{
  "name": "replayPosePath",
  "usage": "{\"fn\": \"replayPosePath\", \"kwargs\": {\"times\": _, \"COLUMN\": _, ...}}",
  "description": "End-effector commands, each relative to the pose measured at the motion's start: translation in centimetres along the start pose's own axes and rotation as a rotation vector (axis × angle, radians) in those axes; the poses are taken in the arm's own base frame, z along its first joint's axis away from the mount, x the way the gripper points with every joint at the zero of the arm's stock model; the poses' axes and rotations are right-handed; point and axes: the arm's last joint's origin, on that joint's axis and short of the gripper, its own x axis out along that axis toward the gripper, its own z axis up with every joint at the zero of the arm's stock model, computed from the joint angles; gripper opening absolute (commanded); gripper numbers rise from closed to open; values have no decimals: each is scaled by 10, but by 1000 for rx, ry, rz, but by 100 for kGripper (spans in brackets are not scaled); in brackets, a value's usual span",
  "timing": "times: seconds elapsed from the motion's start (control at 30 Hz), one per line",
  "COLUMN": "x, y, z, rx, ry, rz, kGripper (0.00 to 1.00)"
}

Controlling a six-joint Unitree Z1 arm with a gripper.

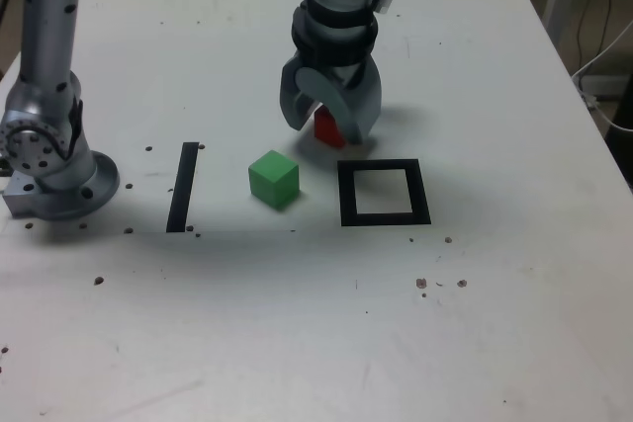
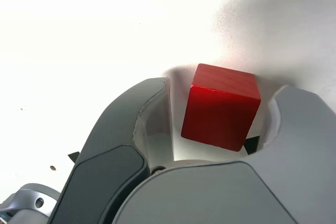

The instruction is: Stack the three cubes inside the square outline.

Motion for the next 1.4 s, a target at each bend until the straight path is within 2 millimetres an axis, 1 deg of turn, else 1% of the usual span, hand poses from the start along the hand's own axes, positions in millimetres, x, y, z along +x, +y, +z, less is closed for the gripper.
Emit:
{"fn": "replayPosePath", "kwargs": {"times": 0.0, "x": -1, "y": 1, "z": 1, "rx": -6, "ry": -6, "rz": 7, "kGripper": 48}}
{"fn": "replayPosePath", "kwargs": {"times": 0.2, "x": 0, "y": 2, "z": 2, "rx": -11, "ry": -12, "rz": 12, "kGripper": 31}}
{"fn": "replayPosePath", "kwargs": {"times": 0.3, "x": -1, "y": 2, "z": 2, "rx": -12, "ry": -15, "rz": 13, "kGripper": 25}}
{"fn": "replayPosePath", "kwargs": {"times": 0.47, "x": -3, "y": 2, "z": 2, "rx": -11, "ry": -14, "rz": 11, "kGripper": 21}}
{"fn": "replayPosePath", "kwargs": {"times": 0.57, "x": -8, "y": 3, "z": 1, "rx": -13, "ry": -22, "rz": 16, "kGripper": 19}}
{"fn": "replayPosePath", "kwargs": {"times": 0.67, "x": -21, "y": 4, "z": -1, "rx": -25, "ry": -34, "rz": 25, "kGripper": 18}}
{"fn": "replayPosePath", "kwargs": {"times": 0.77, "x": -40, "y": 2, "z": -3, "rx": -46, "ry": -48, "rz": 33, "kGripper": 17}}
{"fn": "replayPosePath", "kwargs": {"times": 0.9, "x": -68, "y": -12, "z": 2, "rx": -95, "ry": -70, "rz": 47, "kGripper": 17}}
{"fn": "replayPosePath", "kwargs": {"times": 0.97, "x": -78, "y": -22, "z": 7, "rx": -130, "ry": -80, "rz": 52, "kGripper": 17}}
{"fn": "replayPosePath", "kwargs": {"times": 1.03, "x": -83, "y": -33, "z": 12, "rx": -179, "ry": -85, "rz": 49, "kGripper": 17}}
{"fn": "replayPosePath", "kwargs": {"times": 1.1, "x": -82, "y": -42, "z": 18, "rx": -239, "ry": -83, "rz": 29, "kGripper": 17}}
{"fn": "replayPosePath", "kwargs": {"times": 1.17, "x": -77, "y": -49, "z": 24, "rx": -300, "ry": -74, "rz": -11, "kGripper": 17}}
{"fn": "replayPosePath", "kwargs": {"times": 1.27, "x": -68, "y": -54, "z": 34, "rx": -383, "ry": -56, "rz": -78, "kGripper": 17}}
{"fn": "replayPosePath", "kwargs": {"times": 1.37, "x": -62, "y": -55, "z": 44, "rx": -439, "ry": -54, "rz": -108, "kGripper": 17}}
